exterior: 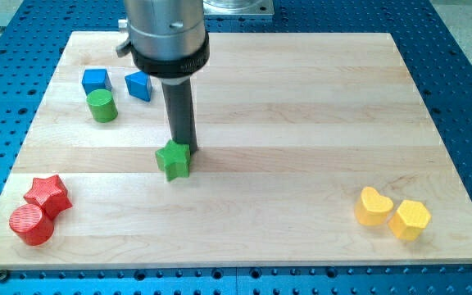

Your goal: Push the green blocks to the bottom center of the board

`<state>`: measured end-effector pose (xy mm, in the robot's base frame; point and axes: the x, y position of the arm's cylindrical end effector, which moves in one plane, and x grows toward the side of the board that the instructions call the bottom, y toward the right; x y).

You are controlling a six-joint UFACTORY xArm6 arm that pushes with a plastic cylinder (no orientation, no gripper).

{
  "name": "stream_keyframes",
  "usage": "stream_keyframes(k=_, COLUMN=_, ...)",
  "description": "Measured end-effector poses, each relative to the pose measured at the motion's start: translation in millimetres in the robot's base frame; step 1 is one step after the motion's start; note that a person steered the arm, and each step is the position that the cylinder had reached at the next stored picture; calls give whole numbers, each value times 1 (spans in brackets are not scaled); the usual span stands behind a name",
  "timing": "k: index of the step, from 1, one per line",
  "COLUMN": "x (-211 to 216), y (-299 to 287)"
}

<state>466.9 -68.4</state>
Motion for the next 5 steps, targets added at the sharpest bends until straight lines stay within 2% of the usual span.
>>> stream_keyframes(k=1, x=-32, y=8)
stream_keyframes(k=3, x=-9, y=2)
stream_keyframes(k=4, x=-44, y=-14)
stream_keyframes(k=5, x=-3, y=-32)
